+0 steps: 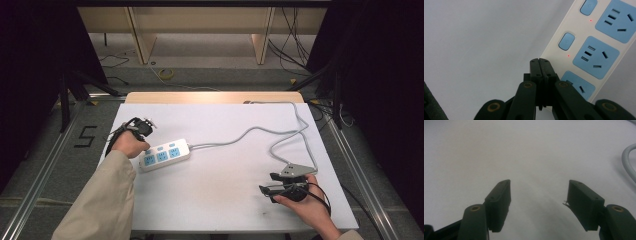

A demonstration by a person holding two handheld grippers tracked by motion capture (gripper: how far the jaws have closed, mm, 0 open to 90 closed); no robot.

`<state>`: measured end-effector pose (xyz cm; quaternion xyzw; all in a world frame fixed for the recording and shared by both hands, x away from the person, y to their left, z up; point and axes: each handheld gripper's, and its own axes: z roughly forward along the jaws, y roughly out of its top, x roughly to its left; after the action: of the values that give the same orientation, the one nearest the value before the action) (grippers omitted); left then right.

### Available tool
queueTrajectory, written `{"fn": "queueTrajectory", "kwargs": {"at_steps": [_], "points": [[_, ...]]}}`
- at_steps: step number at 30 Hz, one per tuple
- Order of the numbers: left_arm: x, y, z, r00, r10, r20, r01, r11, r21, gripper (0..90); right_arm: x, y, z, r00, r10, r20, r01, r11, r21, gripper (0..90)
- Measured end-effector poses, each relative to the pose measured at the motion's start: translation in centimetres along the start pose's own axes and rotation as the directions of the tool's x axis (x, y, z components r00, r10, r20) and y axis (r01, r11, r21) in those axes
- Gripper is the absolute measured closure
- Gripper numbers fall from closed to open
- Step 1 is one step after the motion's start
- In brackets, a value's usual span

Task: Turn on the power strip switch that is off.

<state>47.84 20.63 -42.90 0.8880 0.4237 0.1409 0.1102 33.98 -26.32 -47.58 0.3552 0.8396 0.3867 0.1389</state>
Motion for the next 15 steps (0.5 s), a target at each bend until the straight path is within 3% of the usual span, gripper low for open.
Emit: {"fn": "queueTrajectory", "kwargs": {"at_steps": [15], "points": [[-0.23, 0.28, 0.47, 0.9998, 0.014, 0.011, -0.014, 0.9997, 0.018, 89.8, -0.02, -0.02, -0.03, 1.0000, 0.000, 0.000, 0.000, 1.0000, 0.000, 36.5]]}}
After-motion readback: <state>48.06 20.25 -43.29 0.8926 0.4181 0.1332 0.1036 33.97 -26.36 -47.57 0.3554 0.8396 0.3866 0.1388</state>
